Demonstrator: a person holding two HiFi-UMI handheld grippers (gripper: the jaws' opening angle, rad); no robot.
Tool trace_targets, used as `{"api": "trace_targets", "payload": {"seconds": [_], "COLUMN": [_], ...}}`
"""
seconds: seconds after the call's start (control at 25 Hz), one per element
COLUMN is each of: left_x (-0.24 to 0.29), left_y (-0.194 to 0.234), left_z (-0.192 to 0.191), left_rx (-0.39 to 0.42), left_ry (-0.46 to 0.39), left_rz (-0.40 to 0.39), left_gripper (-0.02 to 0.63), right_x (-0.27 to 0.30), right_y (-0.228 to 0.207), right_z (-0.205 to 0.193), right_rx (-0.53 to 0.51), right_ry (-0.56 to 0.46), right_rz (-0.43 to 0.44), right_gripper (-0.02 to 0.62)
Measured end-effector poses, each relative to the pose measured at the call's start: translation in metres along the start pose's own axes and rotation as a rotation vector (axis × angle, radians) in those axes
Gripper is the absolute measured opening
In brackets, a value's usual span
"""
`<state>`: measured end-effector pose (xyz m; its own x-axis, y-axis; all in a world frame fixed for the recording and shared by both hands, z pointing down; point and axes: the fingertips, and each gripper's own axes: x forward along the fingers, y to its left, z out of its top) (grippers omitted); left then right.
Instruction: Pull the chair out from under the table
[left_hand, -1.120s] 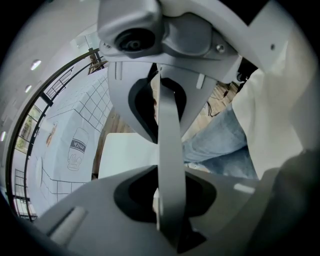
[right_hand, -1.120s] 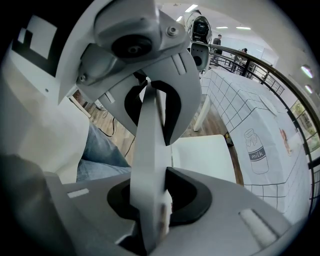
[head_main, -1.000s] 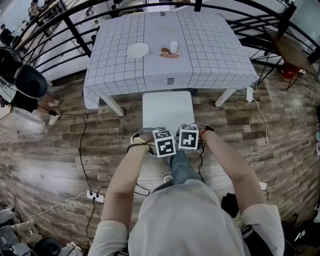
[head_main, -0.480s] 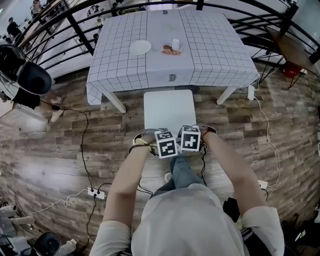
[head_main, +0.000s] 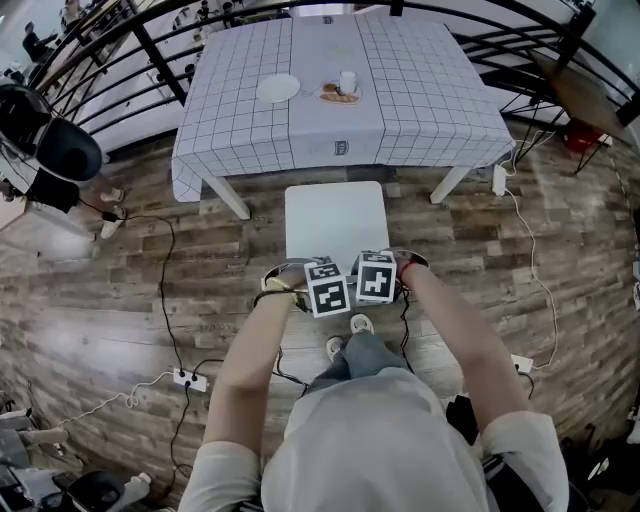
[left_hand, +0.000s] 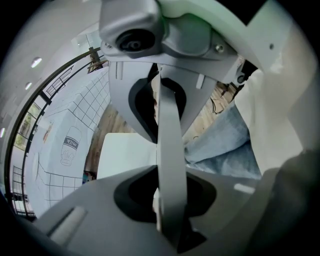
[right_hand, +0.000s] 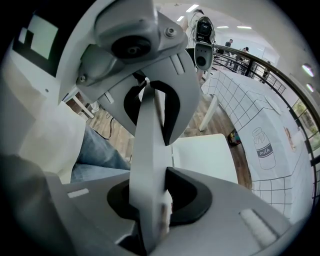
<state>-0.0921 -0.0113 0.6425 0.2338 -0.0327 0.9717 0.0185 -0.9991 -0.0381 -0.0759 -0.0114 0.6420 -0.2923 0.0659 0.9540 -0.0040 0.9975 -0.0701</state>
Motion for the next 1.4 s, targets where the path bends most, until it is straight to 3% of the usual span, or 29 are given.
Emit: {"api": "trace_targets", "payload": {"seconds": [1.4], "left_x": [-0.005], "left_y": [-0.094], "left_z": [0.011], "left_rx": [-0.038], "left_ry": [-0.015], "left_rz": [-0.027], "left_gripper": [0.08], "right_x": [0.001], "right_y": [0.093], "right_z": [-0.009], "right_rx": [-0.007], "right_ry": [-0.007], "right_rz": [0.023], "right_gripper": [0.081]}}
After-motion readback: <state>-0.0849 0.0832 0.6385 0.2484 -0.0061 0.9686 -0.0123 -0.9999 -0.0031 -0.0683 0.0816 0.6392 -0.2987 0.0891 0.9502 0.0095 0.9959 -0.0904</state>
